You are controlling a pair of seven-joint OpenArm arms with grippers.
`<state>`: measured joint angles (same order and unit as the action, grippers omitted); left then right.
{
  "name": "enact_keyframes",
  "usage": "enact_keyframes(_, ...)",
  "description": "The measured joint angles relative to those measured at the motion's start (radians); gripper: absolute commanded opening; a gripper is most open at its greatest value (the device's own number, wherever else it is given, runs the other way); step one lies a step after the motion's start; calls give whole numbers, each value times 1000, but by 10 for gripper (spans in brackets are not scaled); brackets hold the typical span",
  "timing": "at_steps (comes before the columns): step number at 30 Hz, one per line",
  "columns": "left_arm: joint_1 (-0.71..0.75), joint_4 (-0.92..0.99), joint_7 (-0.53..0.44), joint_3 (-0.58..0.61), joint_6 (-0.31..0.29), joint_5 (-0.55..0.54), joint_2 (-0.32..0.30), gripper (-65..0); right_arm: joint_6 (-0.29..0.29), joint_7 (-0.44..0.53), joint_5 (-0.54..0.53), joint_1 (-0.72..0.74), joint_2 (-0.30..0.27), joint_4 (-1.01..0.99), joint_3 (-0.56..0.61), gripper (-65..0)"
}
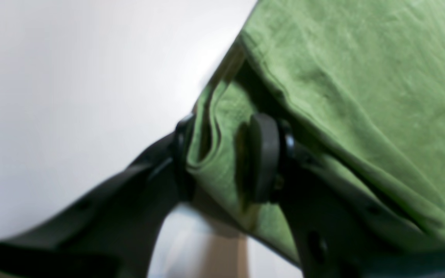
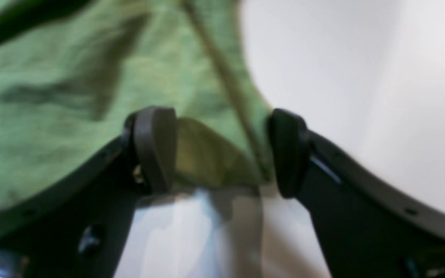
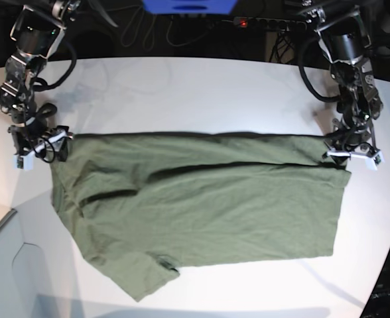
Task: Layout the t-shirt on the table in an organized manner, then fold the t-shirt properly
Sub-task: 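Grasp the folded edge with both grippers, then lift and pull the folded edge back with both grippers to smooth it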
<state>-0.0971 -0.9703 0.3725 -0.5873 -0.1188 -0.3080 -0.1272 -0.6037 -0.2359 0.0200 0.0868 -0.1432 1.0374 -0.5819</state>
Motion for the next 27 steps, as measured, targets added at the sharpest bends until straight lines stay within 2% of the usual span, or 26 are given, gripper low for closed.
enact_keyframes(5,0,0,0,0,0,0,0,-434,-1,12,-2,-3,-8,-23,14,-288)
enact_keyframes(8,2,0,-1,0,0,1,0,-493,1,60,-27,10,-18,-93,14,-330)
enact_keyframes(11,5,0,0,0,2,0,-3,-602,0,74,-35,15,-40,-129,14,-468)
enact_keyframes(13,5,1,7,0,2,0,-3,-647,0,73,-36,12,-42,-129,13,-602)
enact_keyframes(14,5,1,8,0,2,0,-3,-650,0,74,-40,9,-42,-129,13,-650)
enact_keyframes(19,6,-16,24,0,2,-3,-2,-646,-5,36,-29,-2,-49,-92,13,-650)
enact_keyframes(22,16,-77,114,0,3,1,4,-646,-9,-1,-2,-53,-52,4,13,-650)
enact_keyframes(24,20,-131,208,0,15,7,10,-646,-10,-14,4,-85,-53,75,11,-650)
enact_keyframes(27,18,-209,268,0,13,12,11,-646,-10,-14,5,-87,-50,177,14,-650)
